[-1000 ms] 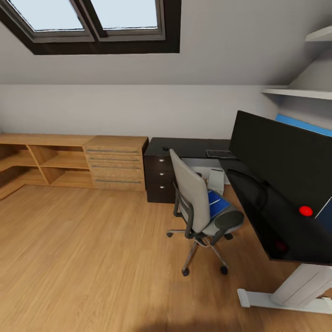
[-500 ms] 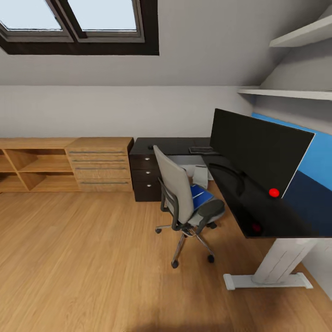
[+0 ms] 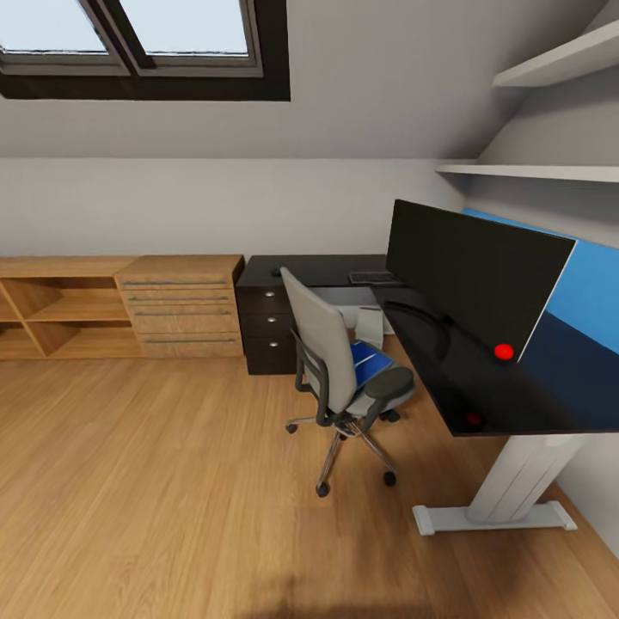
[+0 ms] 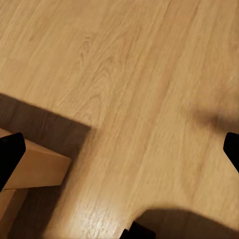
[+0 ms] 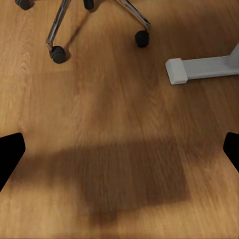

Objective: In the bedroom, organize the workspace by keeping the computer under the desk, ensuring the monitor is on the desk, placing the keyboard on the desk next to the monitor, placing the mouse on the desk next to the keyboard, moving the folder from the swivel chair onto the desk next to the mouse, stacking the notebook on top of the folder with the pen on top of the notebook, and positioning the swivel chair next to the desk.

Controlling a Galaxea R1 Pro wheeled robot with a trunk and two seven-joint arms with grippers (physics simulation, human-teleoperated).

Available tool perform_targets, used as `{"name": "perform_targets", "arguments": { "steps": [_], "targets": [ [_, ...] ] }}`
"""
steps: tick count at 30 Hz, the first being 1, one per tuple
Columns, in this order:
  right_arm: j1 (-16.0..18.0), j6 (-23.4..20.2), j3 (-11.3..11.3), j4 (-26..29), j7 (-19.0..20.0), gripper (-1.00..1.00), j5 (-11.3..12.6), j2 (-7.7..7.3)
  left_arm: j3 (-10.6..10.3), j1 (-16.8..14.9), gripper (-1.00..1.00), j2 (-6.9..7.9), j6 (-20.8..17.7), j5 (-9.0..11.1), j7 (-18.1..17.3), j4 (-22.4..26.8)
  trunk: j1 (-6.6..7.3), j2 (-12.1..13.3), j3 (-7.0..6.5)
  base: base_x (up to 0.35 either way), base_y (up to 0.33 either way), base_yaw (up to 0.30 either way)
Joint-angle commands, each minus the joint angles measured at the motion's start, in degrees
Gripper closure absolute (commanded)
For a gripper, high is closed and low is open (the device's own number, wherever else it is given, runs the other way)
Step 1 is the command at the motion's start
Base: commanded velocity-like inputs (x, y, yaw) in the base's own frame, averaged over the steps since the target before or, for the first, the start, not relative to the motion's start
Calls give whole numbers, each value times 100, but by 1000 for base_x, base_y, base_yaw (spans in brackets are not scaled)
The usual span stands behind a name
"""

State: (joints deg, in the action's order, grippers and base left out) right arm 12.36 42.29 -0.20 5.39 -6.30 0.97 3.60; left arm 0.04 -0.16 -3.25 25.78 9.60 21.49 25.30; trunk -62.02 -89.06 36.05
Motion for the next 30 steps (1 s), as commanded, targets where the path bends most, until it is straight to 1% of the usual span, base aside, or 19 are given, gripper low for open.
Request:
{"name": "perform_targets", "arguments": {
  "steps": [1, 6, 13, 20, 30],
  "targets": [
    [3, 16, 2, -3, -12, -100, 8, 1, 1, -2, -100, -1, 23, 38, 0, 1, -22, -44, 23, 0, 0, 0],
    [3, 16, 5, -3, -12, -100, 8, 3, -5, -2, -100, 4, -15, 42, -2, -2, -132, -245, 113, 0, 0, -13],
    [3, 16, 5, -3, -8, -100, 8, 9, -19, -2, -100, 8, -44, 42, -4, -13, -286, -525, 239, 0, 0, -90],
    [3, 17, -15, -12, 8, -100, 16, -23, -21, -2, -100, 8, -46, 42, -5, -17, -440, -806, 364, 0, 0, -7],
    [3, 25, 22, -21, 19, -100, -19, -23, -27, -2, -100, 0, -58, 27, -27, -2, -659, -1207, 544, 0, 0, 0]
  ]
}}
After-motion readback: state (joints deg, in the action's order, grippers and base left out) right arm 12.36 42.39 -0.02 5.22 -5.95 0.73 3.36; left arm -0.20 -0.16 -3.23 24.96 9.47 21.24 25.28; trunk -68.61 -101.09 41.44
